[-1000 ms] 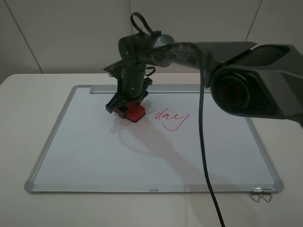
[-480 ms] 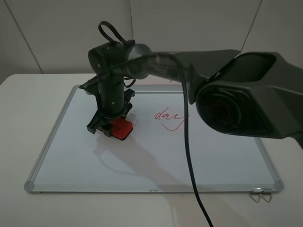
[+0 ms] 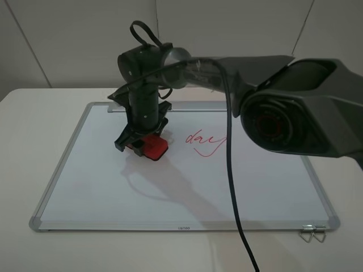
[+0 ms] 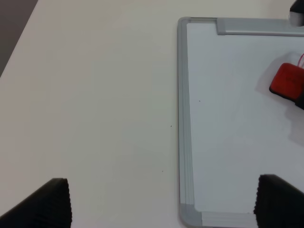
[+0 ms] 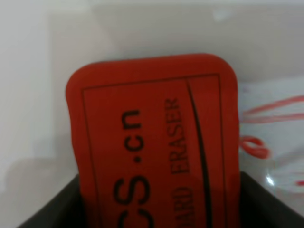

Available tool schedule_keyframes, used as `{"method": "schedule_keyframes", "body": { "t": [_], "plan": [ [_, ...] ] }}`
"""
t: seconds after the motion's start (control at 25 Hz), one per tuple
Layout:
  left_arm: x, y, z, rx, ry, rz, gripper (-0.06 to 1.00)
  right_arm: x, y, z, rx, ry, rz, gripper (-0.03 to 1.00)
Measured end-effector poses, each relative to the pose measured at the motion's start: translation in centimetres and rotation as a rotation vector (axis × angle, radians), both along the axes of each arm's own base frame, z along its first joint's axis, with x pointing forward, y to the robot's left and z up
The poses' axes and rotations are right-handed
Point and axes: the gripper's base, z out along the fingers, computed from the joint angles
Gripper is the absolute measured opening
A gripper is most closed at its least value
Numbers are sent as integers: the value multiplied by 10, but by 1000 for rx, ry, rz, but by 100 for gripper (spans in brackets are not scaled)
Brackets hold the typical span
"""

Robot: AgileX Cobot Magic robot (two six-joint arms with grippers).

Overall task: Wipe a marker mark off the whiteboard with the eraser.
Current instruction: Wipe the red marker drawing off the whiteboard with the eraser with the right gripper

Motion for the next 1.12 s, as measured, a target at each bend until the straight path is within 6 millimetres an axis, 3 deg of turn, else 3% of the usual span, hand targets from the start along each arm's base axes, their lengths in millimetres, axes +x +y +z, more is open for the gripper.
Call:
{"method": "schedule_keyframes", "body": {
  "t": [0.24,0.52,0.8,1.12],
  "plan": [
    [0,0,0,0,0,0,77,38,-46,1,-33,-34,-101,51],
    [0,0,0,0,0,0,77,56,-73,1,-28,-37,-166,51],
    [0,0,0,0,0,0,77,52,-64,1,-3,-41,-153,51],
    [0,0,0,0,0,0,77,24,-18,-7,28,-37,-59,51]
  ]
}}
